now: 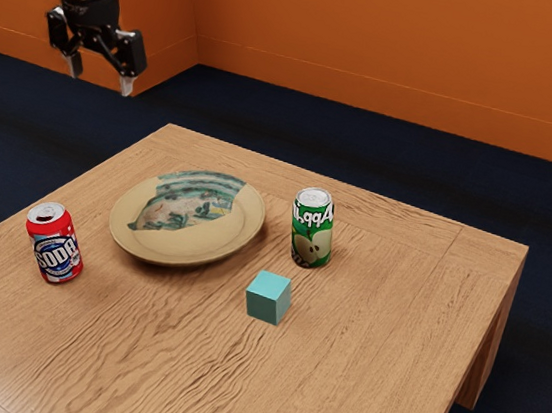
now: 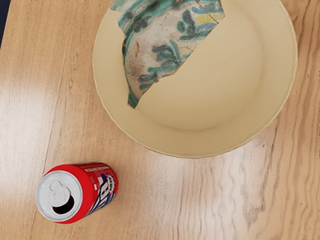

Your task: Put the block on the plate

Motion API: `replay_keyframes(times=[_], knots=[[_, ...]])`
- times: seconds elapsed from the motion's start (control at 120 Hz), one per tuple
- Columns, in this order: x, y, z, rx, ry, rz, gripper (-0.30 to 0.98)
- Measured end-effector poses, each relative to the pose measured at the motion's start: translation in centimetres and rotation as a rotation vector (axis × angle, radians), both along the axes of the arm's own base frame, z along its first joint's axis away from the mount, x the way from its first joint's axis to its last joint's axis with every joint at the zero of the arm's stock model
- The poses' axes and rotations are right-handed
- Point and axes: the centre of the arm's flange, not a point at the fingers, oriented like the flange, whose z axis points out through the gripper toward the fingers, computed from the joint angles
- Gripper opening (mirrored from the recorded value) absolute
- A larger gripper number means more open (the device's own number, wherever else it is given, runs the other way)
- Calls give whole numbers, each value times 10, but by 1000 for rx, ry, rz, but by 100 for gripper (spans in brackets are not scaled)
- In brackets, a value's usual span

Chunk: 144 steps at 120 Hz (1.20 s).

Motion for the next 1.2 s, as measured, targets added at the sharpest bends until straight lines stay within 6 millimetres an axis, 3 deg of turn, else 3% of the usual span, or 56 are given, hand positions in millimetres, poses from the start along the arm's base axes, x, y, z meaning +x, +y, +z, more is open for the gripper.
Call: replay_keyframes(times=[0.242, 0.375, 0.508, 0.617, 0.758, 0.85, 0.975, 1.2], knots=[[3, -2, -3, 3, -1, 13, 69], [24, -19, -57, 4, 90, -6, 69], [26, -48, -126, -44, 153, -35, 69], [27, -85, -172, -80, 166, -62, 69], [36, -154, -224, -89, 171, -135, 69], [36, -174, -263, -104, 175, -141, 69], [42, -192, -289, -118, 139, -144, 69], [78, -204, -325, -142, 60, -121, 69]])
